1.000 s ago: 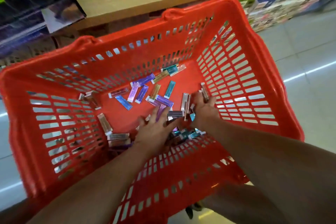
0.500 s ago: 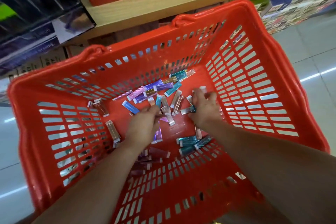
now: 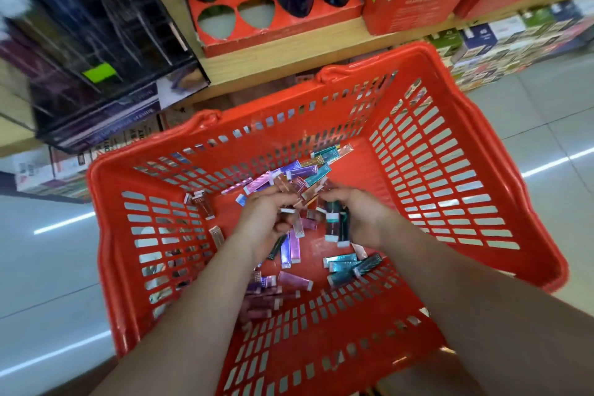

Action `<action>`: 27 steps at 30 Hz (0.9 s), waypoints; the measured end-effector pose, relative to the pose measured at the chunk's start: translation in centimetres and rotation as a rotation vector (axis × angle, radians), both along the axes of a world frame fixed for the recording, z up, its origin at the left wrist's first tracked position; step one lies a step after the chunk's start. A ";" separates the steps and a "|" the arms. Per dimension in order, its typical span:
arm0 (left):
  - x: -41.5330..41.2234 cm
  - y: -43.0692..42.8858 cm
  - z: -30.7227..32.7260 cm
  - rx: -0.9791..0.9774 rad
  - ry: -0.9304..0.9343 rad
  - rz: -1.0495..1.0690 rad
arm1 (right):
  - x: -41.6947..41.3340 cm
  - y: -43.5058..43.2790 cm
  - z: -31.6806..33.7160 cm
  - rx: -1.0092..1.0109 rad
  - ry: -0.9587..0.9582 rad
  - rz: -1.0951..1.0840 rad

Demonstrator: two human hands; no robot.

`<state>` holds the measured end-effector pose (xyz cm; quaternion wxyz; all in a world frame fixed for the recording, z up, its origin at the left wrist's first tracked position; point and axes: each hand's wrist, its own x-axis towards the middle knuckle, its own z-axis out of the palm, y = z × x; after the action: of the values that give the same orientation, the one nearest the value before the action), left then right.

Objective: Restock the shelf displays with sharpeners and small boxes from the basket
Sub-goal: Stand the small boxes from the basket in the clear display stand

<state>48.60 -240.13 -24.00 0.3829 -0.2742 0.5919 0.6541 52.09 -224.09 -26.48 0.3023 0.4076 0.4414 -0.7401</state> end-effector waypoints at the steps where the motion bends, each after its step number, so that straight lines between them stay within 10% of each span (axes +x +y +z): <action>1: 0.2 0.2 0.7 0.012 0.012 0.006 | 0.1 -0.5 0.9 -0.056 -0.002 -0.021; 9: 2.1 0.7 6.2 -0.064 0.239 -0.006 | 1.2 -3.6 7.5 -0.211 0.199 -0.162; 21: 3.4 -0.8 13.6 -0.190 0.550 -0.133 | 0.8 -3.8 13.7 0.454 0.493 -0.007; 27: 3.4 -1.1 16.4 -0.196 0.588 -0.077 | 1.2 -3.6 17.0 0.261 0.511 -0.004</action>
<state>52.00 -241.20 -7.65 0.1915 -0.0861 0.7474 0.6303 53.27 -227.73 -9.43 0.1249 0.2440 0.5941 -0.7563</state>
